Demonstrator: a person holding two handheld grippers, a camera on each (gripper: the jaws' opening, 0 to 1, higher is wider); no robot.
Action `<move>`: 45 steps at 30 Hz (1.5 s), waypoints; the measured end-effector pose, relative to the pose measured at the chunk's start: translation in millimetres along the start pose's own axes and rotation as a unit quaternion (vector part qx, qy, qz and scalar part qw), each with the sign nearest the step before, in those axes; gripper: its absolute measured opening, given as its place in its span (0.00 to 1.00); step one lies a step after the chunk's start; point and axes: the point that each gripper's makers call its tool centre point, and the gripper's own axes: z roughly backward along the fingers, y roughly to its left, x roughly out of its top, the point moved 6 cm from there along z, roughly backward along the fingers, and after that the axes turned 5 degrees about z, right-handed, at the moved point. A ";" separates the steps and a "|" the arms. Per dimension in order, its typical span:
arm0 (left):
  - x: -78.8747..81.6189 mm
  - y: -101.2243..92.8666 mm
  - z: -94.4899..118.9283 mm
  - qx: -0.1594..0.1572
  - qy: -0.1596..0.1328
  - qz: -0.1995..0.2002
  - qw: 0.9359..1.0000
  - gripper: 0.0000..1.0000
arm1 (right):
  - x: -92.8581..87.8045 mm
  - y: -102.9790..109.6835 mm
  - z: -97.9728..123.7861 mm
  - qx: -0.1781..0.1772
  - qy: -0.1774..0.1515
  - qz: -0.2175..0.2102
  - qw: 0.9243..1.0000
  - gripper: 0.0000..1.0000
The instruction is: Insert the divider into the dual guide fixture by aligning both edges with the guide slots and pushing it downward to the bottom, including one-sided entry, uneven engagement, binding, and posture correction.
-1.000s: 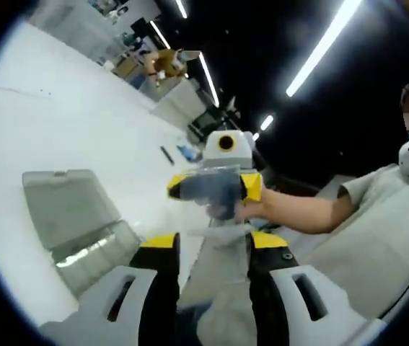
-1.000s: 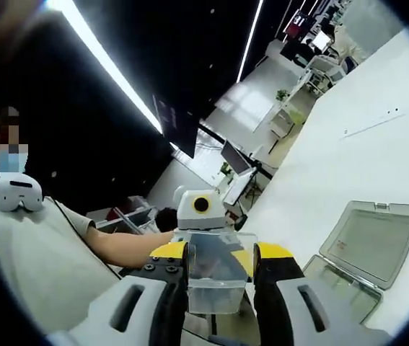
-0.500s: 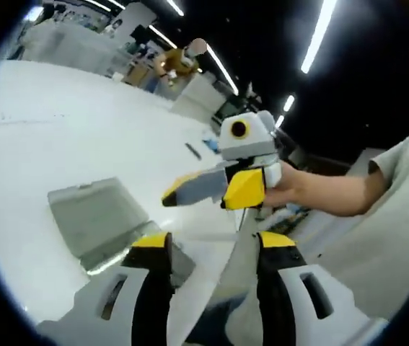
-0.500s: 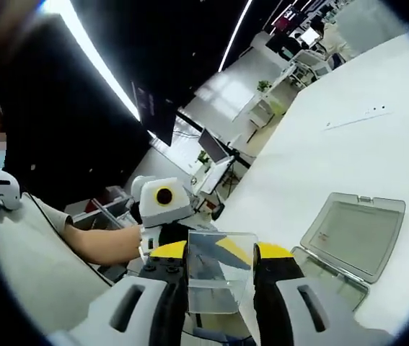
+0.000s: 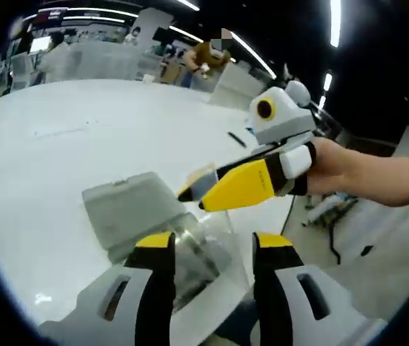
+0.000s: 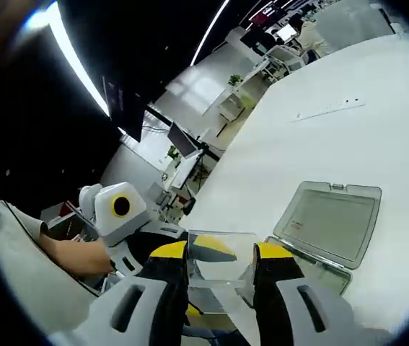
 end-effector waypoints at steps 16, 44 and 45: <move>-4.8 1.8 -10.4 0.081 0.005 0.027 0.996 0.25 | -4.9 -0.3 -1.9 -0.053 0.012 -0.023 0.998 0.30; -2.9 1.7 -11.6 0.091 0.025 0.046 0.994 0.02 | 0.5 -1.4 -8.9 -0.131 0.034 -0.034 0.990 0.30; -3.1 1.4 -11.9 0.086 0.025 0.057 0.994 0.02 | 0.4 -1.3 -9.3 -0.134 0.036 -0.033 0.990 0.30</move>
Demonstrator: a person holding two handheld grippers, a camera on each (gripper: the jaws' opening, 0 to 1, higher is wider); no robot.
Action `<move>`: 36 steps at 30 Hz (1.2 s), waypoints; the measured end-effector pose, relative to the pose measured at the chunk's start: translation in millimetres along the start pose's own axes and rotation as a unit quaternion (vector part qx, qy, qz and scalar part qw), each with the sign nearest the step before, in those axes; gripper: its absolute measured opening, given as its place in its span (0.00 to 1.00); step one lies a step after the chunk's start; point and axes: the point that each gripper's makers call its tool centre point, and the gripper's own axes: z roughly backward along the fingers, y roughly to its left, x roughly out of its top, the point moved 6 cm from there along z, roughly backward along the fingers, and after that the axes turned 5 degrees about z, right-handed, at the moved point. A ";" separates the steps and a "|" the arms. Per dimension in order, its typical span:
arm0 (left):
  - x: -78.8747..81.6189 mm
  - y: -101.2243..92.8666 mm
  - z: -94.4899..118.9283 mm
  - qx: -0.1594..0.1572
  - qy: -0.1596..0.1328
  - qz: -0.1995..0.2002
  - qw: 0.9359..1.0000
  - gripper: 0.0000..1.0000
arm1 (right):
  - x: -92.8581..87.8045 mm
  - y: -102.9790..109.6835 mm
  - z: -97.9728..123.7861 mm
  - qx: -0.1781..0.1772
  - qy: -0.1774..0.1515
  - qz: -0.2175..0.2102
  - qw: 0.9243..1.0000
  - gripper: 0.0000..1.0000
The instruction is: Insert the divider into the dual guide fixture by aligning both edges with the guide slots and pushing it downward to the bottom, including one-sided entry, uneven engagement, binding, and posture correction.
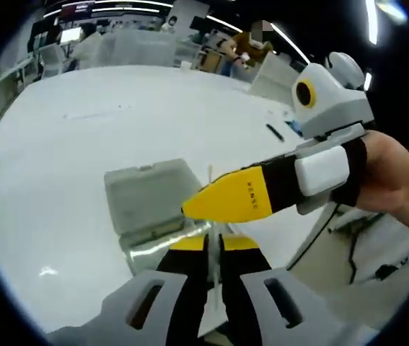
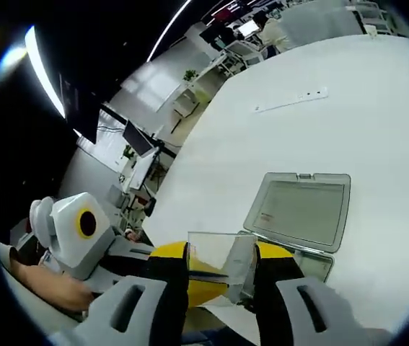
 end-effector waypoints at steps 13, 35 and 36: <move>0.4 4.0 -2.7 -0.015 0.017 0.013 1.000 0.00 | -0.1 -2.3 -1.3 -0.018 0.013 -0.014 1.000 0.31; -4.2 18.5 10.9 -0.056 0.048 0.085 0.994 0.00 | -3.2 8.2 -16.7 -0.009 0.024 -0.030 0.999 0.32; -4.2 20.2 12.1 -0.058 0.048 0.087 0.993 0.00 | -3.6 9.7 -16.8 -0.005 0.022 -0.028 0.999 0.32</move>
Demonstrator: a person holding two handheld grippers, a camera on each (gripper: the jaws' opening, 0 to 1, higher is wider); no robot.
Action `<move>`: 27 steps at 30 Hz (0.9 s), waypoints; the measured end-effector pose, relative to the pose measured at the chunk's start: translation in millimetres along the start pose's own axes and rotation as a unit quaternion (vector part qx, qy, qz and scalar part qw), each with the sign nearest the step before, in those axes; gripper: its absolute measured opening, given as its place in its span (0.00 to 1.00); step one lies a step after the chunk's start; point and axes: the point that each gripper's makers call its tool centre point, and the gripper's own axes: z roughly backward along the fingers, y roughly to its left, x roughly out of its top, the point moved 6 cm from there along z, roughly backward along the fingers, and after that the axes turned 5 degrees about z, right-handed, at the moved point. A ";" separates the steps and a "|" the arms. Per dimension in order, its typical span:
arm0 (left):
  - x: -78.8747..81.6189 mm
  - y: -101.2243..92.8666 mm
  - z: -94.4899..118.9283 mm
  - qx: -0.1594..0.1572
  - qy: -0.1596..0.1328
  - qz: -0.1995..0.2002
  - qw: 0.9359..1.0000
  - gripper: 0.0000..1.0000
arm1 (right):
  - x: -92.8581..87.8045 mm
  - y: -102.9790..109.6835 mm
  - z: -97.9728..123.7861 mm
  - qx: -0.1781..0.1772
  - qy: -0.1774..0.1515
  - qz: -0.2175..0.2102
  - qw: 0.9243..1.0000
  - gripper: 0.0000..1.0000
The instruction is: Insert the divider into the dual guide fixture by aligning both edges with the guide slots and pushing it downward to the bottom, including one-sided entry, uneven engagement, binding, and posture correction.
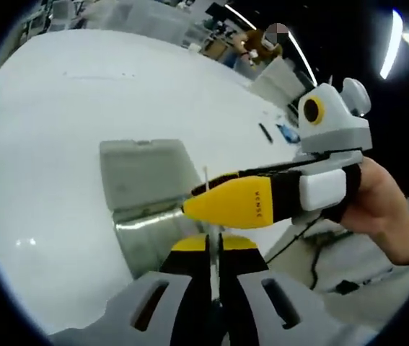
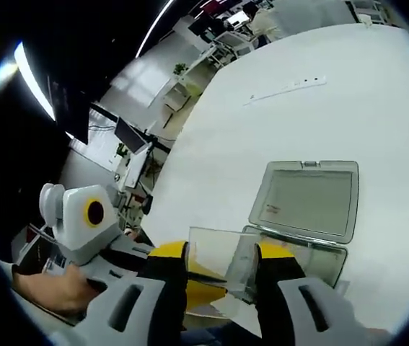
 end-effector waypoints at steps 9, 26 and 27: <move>1.4 12.1 15.0 -0.003 0.009 0.006 1.000 0.00 | -6.3 10.9 5.8 0.022 -0.029 0.009 0.999 0.29; 5.4 12.7 24.1 0.033 0.046 0.002 0.998 0.00 | -24.6 14.9 27.6 0.057 -0.053 0.176 0.981 0.42; 6.0 12.9 24.7 0.038 0.046 0.005 0.998 0.00 | -26.4 13.4 29.0 0.059 -0.049 0.192 0.979 0.43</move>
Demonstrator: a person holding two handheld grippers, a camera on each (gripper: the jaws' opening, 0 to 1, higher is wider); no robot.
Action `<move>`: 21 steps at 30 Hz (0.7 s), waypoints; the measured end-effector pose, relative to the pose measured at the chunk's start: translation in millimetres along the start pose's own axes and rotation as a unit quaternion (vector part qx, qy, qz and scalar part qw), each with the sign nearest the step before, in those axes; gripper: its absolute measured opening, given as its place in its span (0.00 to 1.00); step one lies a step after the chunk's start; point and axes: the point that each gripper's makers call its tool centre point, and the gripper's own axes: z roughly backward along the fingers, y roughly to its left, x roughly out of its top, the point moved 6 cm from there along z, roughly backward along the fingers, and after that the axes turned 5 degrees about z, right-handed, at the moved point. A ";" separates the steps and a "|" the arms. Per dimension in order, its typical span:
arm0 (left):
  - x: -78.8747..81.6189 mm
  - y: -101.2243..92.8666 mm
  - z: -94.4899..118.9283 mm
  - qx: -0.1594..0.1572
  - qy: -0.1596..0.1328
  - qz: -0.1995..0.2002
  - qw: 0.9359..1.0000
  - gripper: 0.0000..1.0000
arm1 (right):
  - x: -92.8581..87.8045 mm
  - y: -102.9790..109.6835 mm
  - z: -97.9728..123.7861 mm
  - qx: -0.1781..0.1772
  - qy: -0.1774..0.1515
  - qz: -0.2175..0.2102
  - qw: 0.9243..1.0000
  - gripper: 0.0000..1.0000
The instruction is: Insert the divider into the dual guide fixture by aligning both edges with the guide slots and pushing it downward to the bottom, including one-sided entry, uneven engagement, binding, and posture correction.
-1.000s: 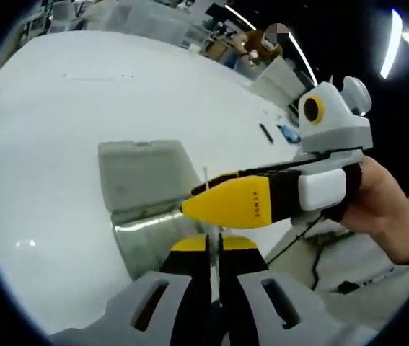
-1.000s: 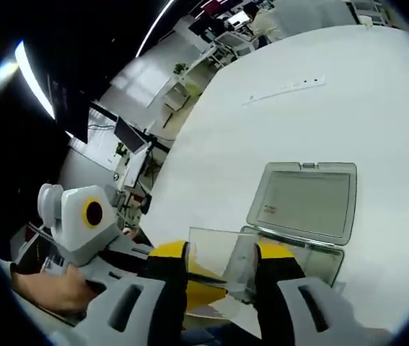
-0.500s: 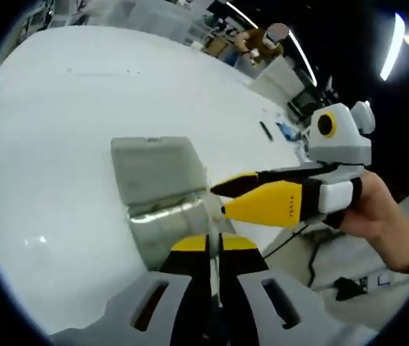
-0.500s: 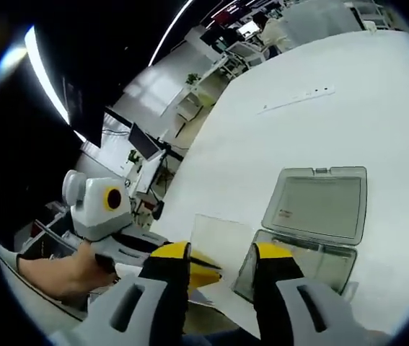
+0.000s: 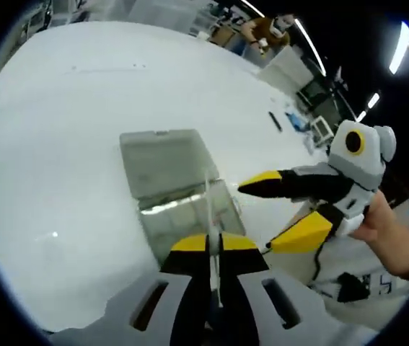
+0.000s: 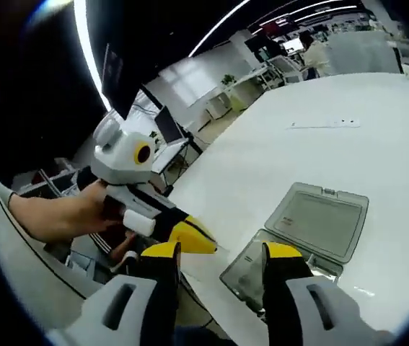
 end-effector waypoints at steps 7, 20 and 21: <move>0.8 -1.7 -0.6 0.025 0.008 0.012 1.000 0.00 | -7.0 -4.0 4.8 0.023 0.006 0.069 0.997 0.48; 5.2 -3.0 -14.6 0.066 0.028 0.049 0.996 0.00 | -15.8 -7.5 6.8 0.051 0.024 0.182 0.982 0.60; 4.9 -2.9 -16.2 0.070 0.029 0.048 0.996 0.00 | -17.0 -6.8 7.0 0.054 0.026 0.195 0.979 0.61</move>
